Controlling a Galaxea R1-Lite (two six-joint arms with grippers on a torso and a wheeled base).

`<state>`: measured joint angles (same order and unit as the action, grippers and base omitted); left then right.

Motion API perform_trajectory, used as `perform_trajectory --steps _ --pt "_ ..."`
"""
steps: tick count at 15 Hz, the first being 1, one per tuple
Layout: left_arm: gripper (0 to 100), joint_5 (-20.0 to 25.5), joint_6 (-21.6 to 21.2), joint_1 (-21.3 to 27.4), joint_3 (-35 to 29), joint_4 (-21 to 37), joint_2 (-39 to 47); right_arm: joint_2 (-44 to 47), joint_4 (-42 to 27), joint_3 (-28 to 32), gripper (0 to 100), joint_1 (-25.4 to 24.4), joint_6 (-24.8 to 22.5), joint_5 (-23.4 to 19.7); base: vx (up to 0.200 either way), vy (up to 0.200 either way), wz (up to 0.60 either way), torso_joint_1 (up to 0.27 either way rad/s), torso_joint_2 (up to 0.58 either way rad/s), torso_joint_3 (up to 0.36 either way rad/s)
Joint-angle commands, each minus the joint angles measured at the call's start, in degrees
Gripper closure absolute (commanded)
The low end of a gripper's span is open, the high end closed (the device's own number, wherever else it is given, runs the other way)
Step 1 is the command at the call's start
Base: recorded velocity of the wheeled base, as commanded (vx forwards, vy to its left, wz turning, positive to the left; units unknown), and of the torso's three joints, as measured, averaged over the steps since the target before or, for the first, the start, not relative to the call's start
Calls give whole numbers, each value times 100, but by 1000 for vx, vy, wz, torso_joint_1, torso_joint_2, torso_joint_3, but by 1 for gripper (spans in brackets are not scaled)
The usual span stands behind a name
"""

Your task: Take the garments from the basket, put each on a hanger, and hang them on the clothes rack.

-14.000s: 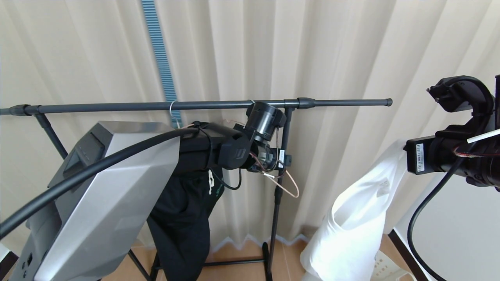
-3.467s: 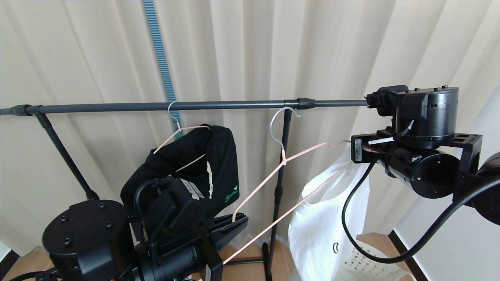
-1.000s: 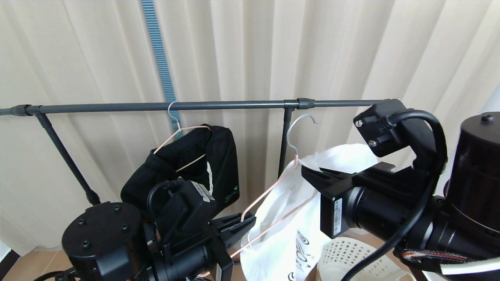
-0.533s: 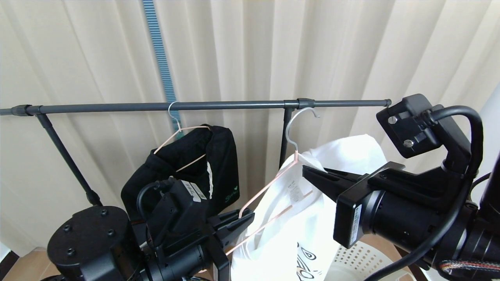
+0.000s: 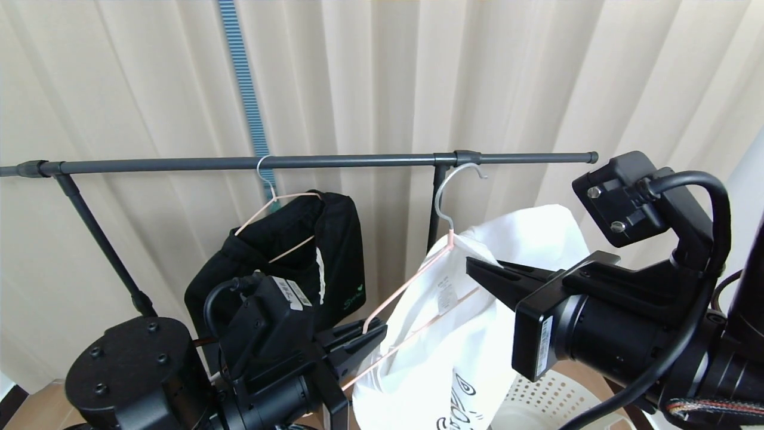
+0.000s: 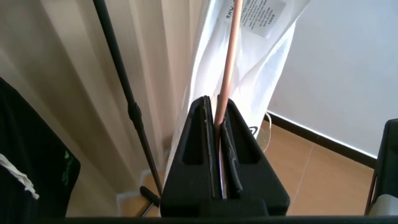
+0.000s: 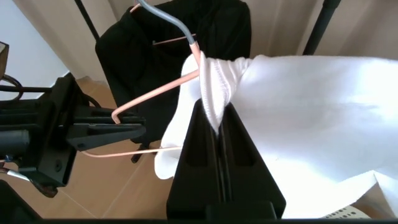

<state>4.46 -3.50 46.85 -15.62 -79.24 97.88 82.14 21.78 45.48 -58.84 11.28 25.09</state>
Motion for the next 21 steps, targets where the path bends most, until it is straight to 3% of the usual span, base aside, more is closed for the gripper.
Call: perform_trajectory --steps 1,2,10,13,15,18,21 --pt "100 2 -2 0 24 -65 -6 65 1 -57 100 -4 -11 5 0 0 0 0 0 0" --pt "100 2 -2 0 24 -83 -6 65 1 -57 0 -4 -11 5 0 0 0 0 0 0" --pt "100 20 -19 -79 129 -83 -14 -497 -183 -391 0 92 -591 -162 0 0 0 0 0 0" --pt "100 547 -28 -431 525 -92 -234 -1306 -886 -453 0 585 -1207 -997 0 0 0 0 0 0" --pt "100 828 -54 -624 788 -92 -384 -1684 -2091 -31 0 1314 -1892 -2272 0 0 0 0 0 0" --pt "100 1347 -213 -765 1087 -162 -401 -1482 -3787 989 0 2175 -2754 -3687 0 0 0 0 0 0" --pt "100 1523 -265 -765 1210 -364 -375 -647 -5070 2140 0 2624 -3668 -4179 0 0 0 0 0 0"
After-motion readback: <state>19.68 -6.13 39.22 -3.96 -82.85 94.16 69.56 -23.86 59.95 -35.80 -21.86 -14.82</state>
